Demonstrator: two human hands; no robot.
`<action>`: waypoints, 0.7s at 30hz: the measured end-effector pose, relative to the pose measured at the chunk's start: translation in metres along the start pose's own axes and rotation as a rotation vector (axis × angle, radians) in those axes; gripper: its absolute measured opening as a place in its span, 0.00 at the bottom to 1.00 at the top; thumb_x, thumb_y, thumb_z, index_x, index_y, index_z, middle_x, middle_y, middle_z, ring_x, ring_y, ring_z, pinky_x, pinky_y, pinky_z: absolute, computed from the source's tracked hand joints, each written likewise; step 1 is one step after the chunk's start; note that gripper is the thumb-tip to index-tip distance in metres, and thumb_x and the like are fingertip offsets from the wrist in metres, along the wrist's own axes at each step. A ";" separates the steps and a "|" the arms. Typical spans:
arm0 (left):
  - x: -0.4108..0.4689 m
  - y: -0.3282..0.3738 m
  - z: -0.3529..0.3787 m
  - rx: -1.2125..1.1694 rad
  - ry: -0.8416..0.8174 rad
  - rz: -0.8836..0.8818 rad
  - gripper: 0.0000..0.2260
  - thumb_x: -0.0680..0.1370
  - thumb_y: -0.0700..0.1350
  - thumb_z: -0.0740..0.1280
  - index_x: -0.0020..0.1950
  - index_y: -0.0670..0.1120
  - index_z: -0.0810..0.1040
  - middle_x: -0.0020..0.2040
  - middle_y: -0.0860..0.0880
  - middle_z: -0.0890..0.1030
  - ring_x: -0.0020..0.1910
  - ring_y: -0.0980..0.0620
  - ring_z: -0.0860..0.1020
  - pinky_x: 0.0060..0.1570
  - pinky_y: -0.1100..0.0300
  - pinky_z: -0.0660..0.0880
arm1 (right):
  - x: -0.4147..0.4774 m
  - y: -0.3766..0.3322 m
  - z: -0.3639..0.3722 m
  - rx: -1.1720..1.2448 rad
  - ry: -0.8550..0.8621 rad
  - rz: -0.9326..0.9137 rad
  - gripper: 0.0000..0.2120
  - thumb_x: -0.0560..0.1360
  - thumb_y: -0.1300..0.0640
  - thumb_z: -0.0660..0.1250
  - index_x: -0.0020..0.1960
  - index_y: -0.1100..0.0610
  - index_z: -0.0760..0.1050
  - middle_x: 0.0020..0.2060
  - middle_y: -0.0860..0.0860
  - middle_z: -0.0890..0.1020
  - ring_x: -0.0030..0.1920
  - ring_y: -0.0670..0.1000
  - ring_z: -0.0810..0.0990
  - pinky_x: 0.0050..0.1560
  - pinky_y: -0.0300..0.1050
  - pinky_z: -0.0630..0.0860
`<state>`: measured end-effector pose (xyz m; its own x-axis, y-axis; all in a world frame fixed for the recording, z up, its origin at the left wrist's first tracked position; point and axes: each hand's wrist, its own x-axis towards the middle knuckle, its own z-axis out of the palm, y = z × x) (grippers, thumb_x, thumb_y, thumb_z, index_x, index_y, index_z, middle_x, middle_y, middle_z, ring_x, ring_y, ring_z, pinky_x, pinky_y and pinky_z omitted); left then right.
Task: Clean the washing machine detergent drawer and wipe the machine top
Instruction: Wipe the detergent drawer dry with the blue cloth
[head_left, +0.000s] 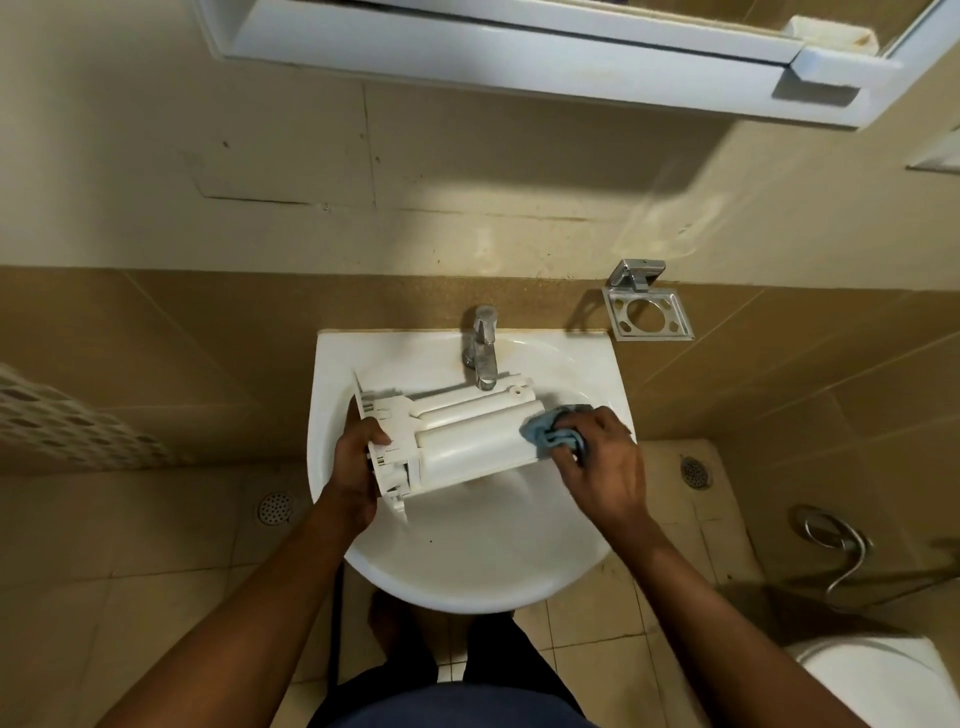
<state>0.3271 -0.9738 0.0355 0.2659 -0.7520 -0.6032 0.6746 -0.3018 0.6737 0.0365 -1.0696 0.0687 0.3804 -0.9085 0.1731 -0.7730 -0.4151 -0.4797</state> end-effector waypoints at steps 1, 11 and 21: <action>-0.001 0.000 0.001 -0.009 -0.007 0.006 0.36 0.61 0.41 0.66 0.71 0.41 0.73 0.57 0.37 0.80 0.50 0.39 0.80 0.48 0.49 0.79 | 0.004 0.000 -0.002 -0.001 0.020 -0.007 0.13 0.73 0.54 0.69 0.57 0.55 0.82 0.52 0.53 0.79 0.49 0.54 0.79 0.43 0.46 0.80; -0.013 -0.006 0.028 0.167 -0.098 0.164 0.31 0.69 0.27 0.53 0.73 0.37 0.67 0.51 0.36 0.76 0.34 0.47 0.81 0.28 0.63 0.77 | -0.012 -0.094 0.057 0.044 -0.215 -0.230 0.15 0.75 0.54 0.62 0.59 0.55 0.80 0.55 0.51 0.83 0.55 0.54 0.78 0.57 0.54 0.74; -0.022 0.005 0.024 0.176 -0.098 0.115 0.32 0.69 0.33 0.57 0.73 0.46 0.72 0.47 0.41 0.77 0.31 0.48 0.78 0.22 0.64 0.72 | -0.012 -0.027 0.018 -0.002 -0.214 -0.190 0.14 0.75 0.55 0.66 0.60 0.52 0.80 0.59 0.49 0.83 0.58 0.53 0.79 0.60 0.53 0.75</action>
<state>0.3082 -0.9733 0.0625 0.2598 -0.8380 -0.4799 0.5110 -0.3024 0.8047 0.0620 -1.0460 0.0643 0.6171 -0.7834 0.0741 -0.6785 -0.5774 -0.4541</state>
